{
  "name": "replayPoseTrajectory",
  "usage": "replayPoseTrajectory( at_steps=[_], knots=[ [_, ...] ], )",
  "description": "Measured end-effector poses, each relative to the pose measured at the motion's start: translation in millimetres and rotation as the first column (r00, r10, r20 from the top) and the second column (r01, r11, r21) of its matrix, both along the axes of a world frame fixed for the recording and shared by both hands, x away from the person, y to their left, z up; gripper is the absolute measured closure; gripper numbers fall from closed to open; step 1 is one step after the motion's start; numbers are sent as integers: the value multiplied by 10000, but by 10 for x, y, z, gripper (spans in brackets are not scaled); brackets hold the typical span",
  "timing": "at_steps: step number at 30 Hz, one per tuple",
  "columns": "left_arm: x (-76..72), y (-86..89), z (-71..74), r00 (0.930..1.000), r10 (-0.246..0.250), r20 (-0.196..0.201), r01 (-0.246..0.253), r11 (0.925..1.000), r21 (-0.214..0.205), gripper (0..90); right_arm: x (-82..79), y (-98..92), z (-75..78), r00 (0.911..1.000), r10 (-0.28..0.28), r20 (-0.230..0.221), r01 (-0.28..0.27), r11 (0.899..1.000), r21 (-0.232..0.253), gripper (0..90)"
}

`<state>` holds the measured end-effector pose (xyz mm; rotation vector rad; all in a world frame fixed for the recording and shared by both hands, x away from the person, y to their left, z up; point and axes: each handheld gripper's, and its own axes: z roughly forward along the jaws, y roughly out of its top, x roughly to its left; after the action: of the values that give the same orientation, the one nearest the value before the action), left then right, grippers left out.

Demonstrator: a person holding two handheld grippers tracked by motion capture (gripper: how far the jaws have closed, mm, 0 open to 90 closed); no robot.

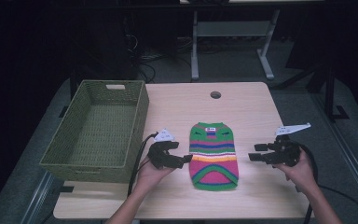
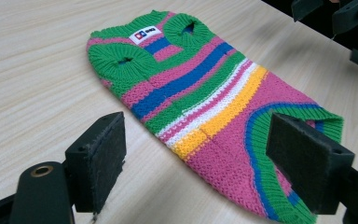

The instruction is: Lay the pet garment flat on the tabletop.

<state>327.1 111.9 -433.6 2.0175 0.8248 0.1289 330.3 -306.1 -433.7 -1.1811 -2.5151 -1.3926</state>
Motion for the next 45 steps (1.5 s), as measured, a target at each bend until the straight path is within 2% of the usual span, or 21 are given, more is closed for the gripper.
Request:
replayPoseTrajectory(
  at_steps=[5,13,21,25,35,45],
  knots=[
    [-52,27,11,9999,-106,77,105,9999,40,198,-82,-76,-35,9999,-117,-20,117,9997,197,341],
    [-102,101,-50,9997,-239,-82,239,9997,-28,197,-185,-128,-62,9998,-181,1,181,9997,193,338],
    [-182,162,-40,9996,-244,-156,242,9997,-98,197,-304,-172,-157,9991,-411,-79,411,9992,-26,323],
    [-233,183,-37,9993,-357,-64,357,9994,10,197,-379,-233,-178,9984,-564,-57,564,9984,72,323],
    [-337,210,-73,9989,-443,-132,445,9989,157,196,-543,-375,-258,9958,-917,34,916,9955,258,320],
    [-454,237,-99,9985,-546,-106,548,9983,210,196,-709,-468,-265,9927,-1183,217,1176,9926,316,316]
  ],
)
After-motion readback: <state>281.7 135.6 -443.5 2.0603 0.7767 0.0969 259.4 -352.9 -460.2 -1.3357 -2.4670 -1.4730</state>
